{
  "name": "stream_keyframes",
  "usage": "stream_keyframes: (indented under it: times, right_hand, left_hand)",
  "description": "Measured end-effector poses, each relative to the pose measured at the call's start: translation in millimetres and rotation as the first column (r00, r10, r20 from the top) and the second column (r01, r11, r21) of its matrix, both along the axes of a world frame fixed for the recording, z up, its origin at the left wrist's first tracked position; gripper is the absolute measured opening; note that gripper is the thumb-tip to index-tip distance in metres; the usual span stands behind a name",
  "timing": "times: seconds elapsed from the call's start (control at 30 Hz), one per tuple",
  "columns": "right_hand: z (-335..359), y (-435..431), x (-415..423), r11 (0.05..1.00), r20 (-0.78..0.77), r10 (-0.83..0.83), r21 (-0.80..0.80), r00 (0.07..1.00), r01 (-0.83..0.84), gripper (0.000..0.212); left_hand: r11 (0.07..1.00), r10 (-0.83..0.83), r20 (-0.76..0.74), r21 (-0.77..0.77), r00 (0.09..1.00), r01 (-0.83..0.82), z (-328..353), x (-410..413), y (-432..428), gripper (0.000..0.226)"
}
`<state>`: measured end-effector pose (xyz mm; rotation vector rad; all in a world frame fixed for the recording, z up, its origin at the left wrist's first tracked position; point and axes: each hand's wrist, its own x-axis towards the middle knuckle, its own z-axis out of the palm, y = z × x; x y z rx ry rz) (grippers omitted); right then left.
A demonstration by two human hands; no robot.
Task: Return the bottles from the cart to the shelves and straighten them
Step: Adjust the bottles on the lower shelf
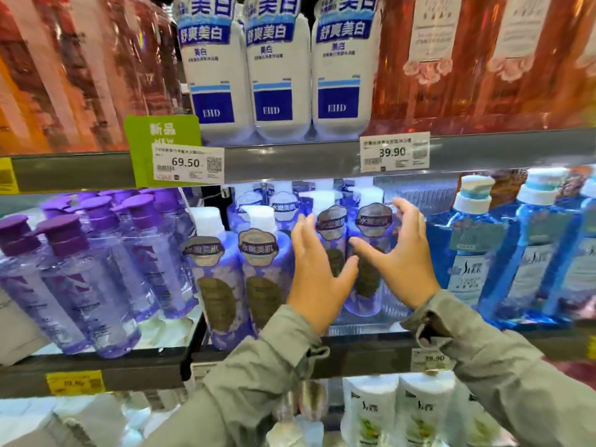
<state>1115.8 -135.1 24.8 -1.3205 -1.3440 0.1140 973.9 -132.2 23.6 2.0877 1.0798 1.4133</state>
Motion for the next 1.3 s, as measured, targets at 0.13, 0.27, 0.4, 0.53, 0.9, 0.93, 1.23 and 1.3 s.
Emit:
stream_keyframes:
  times: [0.13, 0.27, 0.4, 0.53, 0.9, 0.93, 1.23, 1.3]
  right_hand:
    - [0, 7, 9, 0.993, -0.065, 0.047, -0.104, 0.997, -0.054, 0.081]
    - [-3, 16, 13, 0.983, -0.105, 0.088, -0.155, 0.991, -0.103, 0.083]
    - [-9, 21, 14, 0.974, -0.110, 0.107, -0.187, 0.988, -0.126, 0.080]
    - [-11, 22, 17, 0.979, -0.063, 0.096, -0.175, 0.993, -0.105, 0.062]
    - [-9, 17, 17, 0.980, 0.013, 0.091, -0.180, 0.996, -0.088, 0.067]
    - [-8, 15, 16, 0.980, 0.012, 0.090, -0.179, 0.996, -0.086, 0.066]
    - [-4, -4, 11, 0.986, 0.034, 0.062, -0.154, 0.997, -0.056, 0.059]
    - [-3, -9, 11, 0.986, 0.041, 0.071, -0.153, 0.997, -0.064, 0.058]
  left_hand:
    - [0.983, 0.072, 0.036, -0.172, 0.997, -0.065, 0, 15, 22, 0.098]
    - [0.970, 0.119, 0.063, -0.222, 0.991, -0.102, 3, 22, 42, 0.093]
    - [0.970, 0.137, 0.046, -0.209, 0.989, -0.125, -1, 21, 48, 0.083]
    - [0.971, 0.136, 0.014, -0.201, 0.991, -0.131, -2, 19, 49, 0.083]
    - [0.970, 0.127, -0.037, -0.202, 0.991, -0.132, 2, 16, 41, 0.080]
    - [0.970, 0.126, -0.035, -0.204, 0.991, -0.131, 2, 16, 39, 0.080]
    - [0.971, 0.089, -0.033, -0.220, 0.995, -0.094, 1, 11, 25, 0.081]
    - [0.974, 0.082, -0.041, -0.207, 0.996, -0.088, 0, 9, 24, 0.081]
